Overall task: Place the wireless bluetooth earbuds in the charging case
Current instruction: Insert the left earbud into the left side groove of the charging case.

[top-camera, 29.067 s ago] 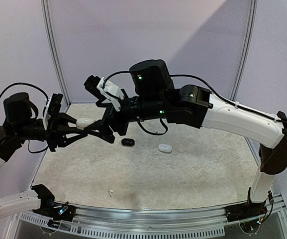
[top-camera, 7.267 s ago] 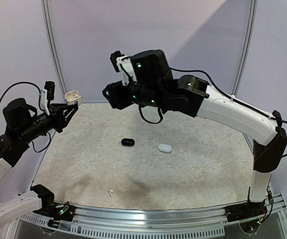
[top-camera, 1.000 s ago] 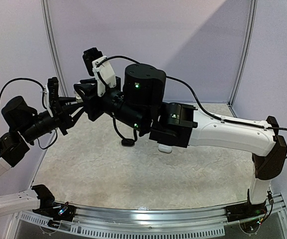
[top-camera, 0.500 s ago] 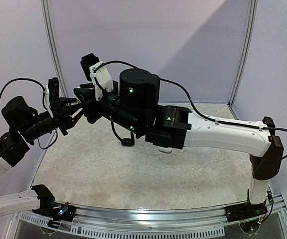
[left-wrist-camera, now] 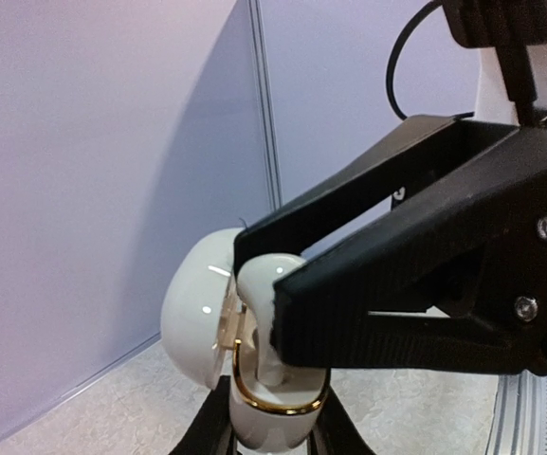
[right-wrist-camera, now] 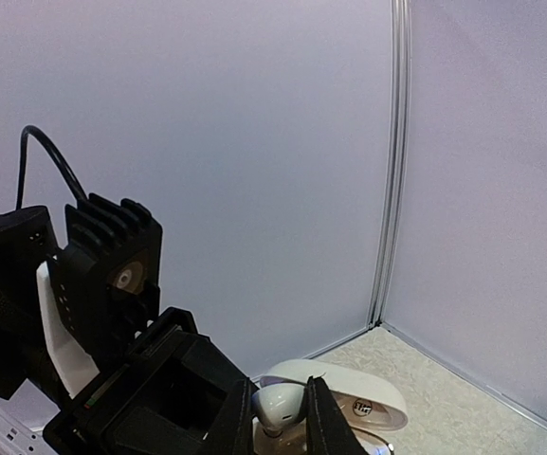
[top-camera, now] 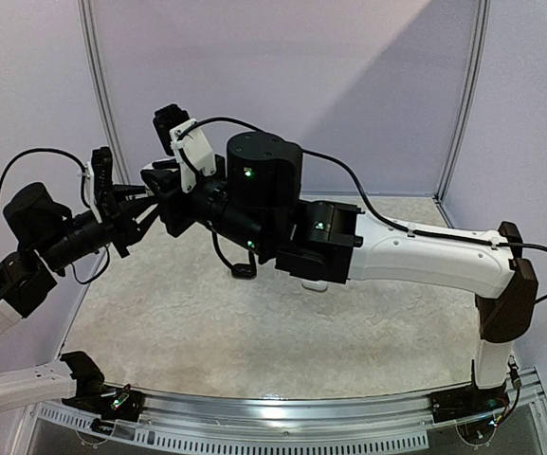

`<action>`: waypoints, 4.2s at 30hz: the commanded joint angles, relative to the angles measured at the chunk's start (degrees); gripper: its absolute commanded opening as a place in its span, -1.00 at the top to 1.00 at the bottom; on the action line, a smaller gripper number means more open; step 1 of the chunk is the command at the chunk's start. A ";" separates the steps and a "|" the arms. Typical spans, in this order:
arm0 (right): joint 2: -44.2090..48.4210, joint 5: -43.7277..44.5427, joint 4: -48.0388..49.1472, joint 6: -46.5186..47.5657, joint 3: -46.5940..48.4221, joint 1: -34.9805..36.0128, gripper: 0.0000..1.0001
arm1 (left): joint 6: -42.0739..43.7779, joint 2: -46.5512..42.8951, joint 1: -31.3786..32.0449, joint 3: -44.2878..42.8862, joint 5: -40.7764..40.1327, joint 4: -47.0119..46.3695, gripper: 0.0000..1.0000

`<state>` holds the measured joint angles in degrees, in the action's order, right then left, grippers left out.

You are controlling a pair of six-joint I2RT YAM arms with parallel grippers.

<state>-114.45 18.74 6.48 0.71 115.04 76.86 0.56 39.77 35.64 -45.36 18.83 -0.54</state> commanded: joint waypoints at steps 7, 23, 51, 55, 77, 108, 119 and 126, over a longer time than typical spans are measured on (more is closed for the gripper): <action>-2.39 -0.07 -3.34 -0.45 -0.31 -0.44 0.63 | -0.26 -0.57 1.10 -1.00 -0.32 -2.04 1.00; -5.27 0.59 -8.53 -0.45 4.20 -0.41 0.58 | -0.38 -0.18 1.10 -1.48 -2.31 -0.01 1.00; -7.67 4.53 -15.24 -0.32 10.49 -0.42 0.49 | -3.92 0.61 1.36 -1.39 -1.80 0.36 1.00; -8.05 4.84 -16.14 -0.45 11.44 -0.41 0.50 | -4.31 0.58 1.36 -1.39 -1.61 0.36 1.00; -8.68 6.51 -22.28 -5.00 16.44 -0.42 0.74 | -1.08 0.83 1.56 -1.17 -4.40 2.54 1.00; -13.01 4.03 -28.37 -12.66 20.92 -0.52 0.82 | 3.41 0.71 2.95 0.63 -7.30 -0.73 1.00; -13.65 4.59 -29.02 -13.34 21.62 -0.73 0.70 | -4.07 1.08 3.03 0.72 -4.09 0.26 1.00; -14.13 4.16 -29.58 -14.05 21.71 -0.70 0.52 | -5.39 1.16 3.03 0.63 -4.30 0.35 1.00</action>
<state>-125.01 24.10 -18.06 -12.29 136.55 76.34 -3.75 40.95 37.15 -44.51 11.60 4.16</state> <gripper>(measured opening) 0.219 0.235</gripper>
